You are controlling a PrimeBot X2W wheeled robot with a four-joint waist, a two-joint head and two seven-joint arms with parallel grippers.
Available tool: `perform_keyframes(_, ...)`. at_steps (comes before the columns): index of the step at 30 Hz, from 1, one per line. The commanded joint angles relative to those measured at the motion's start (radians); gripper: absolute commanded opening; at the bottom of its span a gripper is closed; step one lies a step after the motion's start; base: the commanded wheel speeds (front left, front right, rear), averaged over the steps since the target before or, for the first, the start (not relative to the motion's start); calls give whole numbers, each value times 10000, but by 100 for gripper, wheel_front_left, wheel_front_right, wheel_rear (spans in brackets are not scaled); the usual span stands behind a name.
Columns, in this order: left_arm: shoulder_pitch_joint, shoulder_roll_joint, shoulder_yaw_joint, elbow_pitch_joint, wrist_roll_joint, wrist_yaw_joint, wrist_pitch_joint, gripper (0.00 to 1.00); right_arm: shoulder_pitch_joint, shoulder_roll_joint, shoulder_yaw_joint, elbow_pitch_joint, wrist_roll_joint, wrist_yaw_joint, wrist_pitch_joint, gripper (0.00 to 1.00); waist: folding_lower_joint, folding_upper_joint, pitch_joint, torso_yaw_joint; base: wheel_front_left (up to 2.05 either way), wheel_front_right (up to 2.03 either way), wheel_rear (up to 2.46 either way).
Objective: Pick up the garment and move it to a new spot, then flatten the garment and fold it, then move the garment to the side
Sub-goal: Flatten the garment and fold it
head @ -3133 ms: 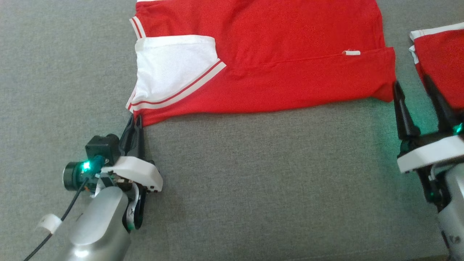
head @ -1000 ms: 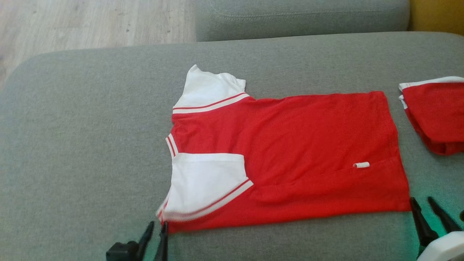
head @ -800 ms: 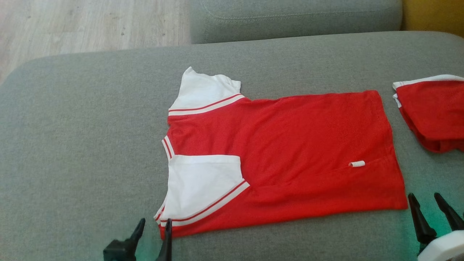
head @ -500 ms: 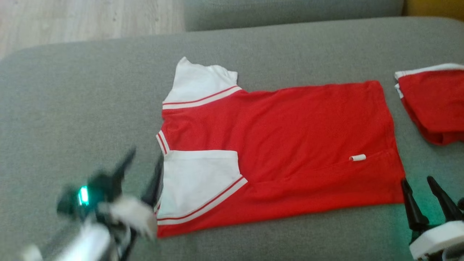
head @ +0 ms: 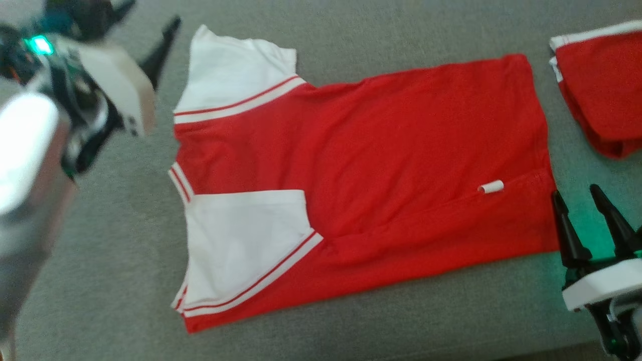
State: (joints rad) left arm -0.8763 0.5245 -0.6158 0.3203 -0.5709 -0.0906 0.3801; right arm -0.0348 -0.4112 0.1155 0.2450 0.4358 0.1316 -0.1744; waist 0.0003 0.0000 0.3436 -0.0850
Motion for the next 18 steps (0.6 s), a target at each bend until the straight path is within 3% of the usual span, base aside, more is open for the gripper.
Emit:
perform_keyframes(1, -745, 327, 412, -43, -7, -50, 99, 100, -108, -228, 123, -282, -98, -9, 15, 100, -3, 0, 500, -386, 0, 0, 0)
perform_keyframes(11, -2833, 203, -515, 2700, 79, -360, 1268, 100, -834, -208, 431, -199, 50, -9, -198, 100, -3, 0, 1510, -1182, 0, 0, 0)
perform_keyframes(18, -2991, 311, -1090, 3322, -129, -393, 1776, 100, -940, -107, 502, 65, 125, -9, -382, 100, -3, 0, 1589, -1353, 0, 0, 0)
